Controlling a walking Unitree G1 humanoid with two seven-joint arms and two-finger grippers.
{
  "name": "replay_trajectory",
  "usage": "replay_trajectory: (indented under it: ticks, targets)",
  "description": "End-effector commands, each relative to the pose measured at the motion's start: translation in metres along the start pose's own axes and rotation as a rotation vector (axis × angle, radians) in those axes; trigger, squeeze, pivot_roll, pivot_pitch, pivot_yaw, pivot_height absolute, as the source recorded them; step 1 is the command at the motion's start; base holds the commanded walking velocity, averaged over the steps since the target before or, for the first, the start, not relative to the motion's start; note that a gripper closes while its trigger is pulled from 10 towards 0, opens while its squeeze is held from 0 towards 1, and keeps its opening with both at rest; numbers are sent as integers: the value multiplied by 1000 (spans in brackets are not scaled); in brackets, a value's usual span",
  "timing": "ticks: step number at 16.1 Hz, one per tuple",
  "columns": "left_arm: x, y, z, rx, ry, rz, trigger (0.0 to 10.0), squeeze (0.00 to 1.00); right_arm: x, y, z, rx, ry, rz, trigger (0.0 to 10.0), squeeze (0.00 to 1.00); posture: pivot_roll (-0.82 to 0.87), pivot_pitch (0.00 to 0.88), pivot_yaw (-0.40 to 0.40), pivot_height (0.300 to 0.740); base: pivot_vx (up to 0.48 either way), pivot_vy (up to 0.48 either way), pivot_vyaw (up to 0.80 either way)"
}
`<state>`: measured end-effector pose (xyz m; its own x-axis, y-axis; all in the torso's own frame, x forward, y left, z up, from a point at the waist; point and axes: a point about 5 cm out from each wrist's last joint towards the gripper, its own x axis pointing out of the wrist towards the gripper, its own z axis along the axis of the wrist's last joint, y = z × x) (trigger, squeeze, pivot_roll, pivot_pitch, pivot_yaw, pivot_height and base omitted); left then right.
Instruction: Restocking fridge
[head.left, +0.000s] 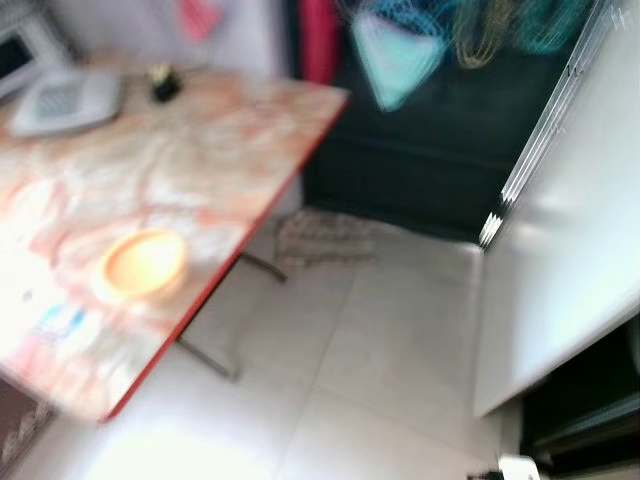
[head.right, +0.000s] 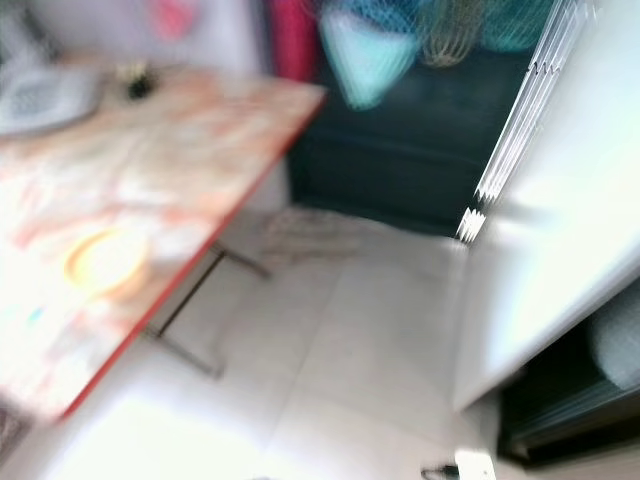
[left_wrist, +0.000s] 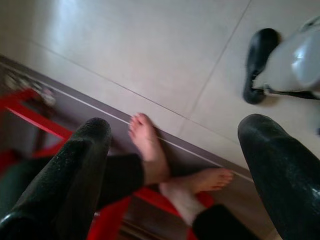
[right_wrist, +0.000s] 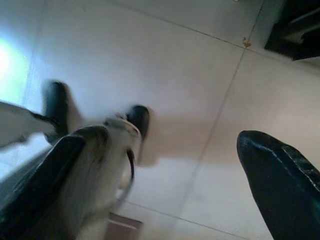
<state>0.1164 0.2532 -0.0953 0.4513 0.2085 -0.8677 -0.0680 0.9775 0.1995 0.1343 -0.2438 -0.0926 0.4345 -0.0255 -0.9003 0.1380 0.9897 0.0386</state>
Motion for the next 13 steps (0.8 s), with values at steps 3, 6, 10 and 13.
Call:
replay_trajectory:
  ticks: [3, 6, 10, 13]
  targets:
    - [-2, 1, -12, -18, 37, 3, 10000, 0, -1, -1, -6, -8, 21, 3, 10000, 0, 176, 165, -33, 740, 0, 0, 800]
    - [-3, 1, -13, -79, 21, 26, 10000, 0, -1, -1, -6, -15, 24, 6, 10000, 0, 185, 168, -34, 740, 0, 0, 800]
    - [-3, 3, -12, -76, -4, 43, 10000, 0, -1, -1, -7, -7, 25, 10, 10000, 0, 187, 168, -31, 740, 0, 0, 370]
    - [-4, 6, -9, -117, -55, 84, 10000, 0, -1, 1, -8, 6, 19, 21, 10000, 0, 186, 164, -21, 740, 0, 0, 0]
